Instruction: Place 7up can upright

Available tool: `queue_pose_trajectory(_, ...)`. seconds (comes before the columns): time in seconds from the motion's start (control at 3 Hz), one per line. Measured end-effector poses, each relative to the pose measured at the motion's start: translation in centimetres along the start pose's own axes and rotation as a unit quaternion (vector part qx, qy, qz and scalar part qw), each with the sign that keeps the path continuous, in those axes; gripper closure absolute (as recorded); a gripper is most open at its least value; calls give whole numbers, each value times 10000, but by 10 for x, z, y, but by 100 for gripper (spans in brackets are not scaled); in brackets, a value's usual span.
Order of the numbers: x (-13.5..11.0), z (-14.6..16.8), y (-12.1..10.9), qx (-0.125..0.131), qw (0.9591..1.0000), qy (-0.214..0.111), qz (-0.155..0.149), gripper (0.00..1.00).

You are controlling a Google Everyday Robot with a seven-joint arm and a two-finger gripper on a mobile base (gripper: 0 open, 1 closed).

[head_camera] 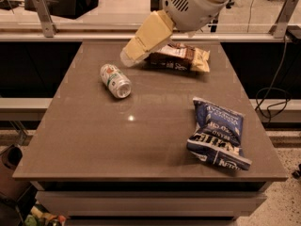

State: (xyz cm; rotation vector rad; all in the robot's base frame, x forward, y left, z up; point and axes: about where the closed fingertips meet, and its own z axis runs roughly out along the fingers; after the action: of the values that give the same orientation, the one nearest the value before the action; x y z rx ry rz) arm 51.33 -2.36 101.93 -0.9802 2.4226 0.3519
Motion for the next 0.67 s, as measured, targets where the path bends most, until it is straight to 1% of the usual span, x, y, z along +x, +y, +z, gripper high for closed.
queue_pose_trajectory(0.33, -14, 10, 5, 201, 9996, 197, -59, 0)
queue_pose_trajectory(0.67, -35, 34, 17, 300, 9986, 399, -182, 0)
